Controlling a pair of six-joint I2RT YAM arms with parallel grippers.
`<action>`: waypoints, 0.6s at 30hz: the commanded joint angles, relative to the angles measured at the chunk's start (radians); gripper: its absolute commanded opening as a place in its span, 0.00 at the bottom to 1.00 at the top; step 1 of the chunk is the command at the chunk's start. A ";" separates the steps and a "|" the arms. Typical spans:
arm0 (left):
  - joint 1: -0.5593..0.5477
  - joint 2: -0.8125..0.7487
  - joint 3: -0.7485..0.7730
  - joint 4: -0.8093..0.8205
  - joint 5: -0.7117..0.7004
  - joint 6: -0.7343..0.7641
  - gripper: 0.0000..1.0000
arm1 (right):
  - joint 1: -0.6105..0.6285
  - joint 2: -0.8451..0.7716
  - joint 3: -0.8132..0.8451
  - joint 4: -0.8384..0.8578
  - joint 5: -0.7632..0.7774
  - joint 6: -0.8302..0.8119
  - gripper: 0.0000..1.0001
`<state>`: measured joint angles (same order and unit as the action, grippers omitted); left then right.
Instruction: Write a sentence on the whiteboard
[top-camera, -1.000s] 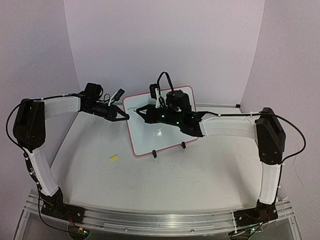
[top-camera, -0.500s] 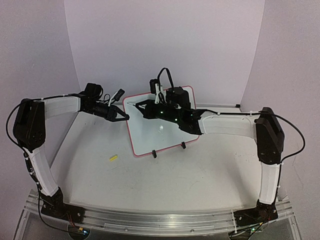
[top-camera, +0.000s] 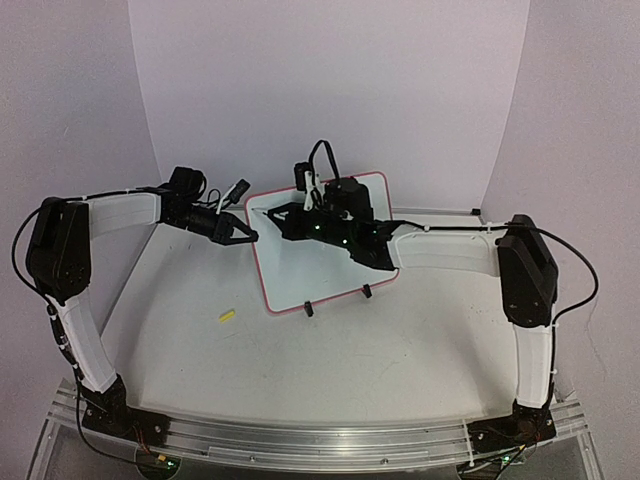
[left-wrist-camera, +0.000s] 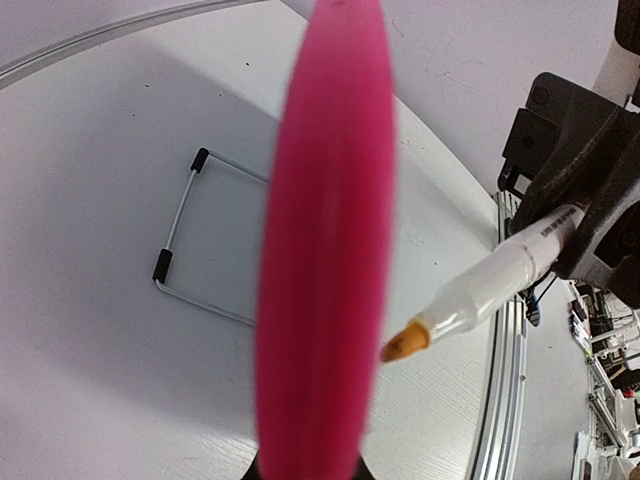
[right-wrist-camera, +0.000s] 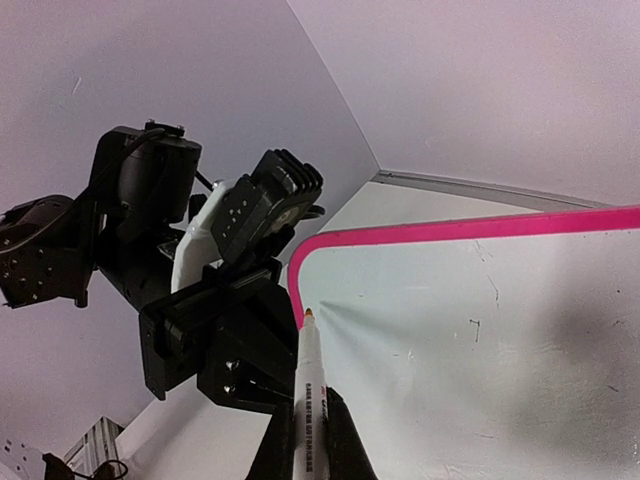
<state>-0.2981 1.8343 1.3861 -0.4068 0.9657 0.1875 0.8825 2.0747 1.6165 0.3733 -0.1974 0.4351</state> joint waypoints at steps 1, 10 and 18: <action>-0.017 0.005 0.012 -0.027 -0.026 0.035 0.00 | 0.005 0.028 0.055 0.012 0.022 -0.012 0.00; -0.019 0.004 0.014 -0.033 -0.029 0.039 0.00 | 0.004 0.026 0.048 -0.006 0.083 -0.009 0.00; -0.020 0.003 0.015 -0.036 -0.031 0.040 0.00 | 0.005 -0.016 -0.008 0.003 0.165 -0.004 0.00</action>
<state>-0.2985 1.8343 1.3865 -0.4101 0.9609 0.1921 0.8908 2.0944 1.6335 0.3691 -0.1247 0.4347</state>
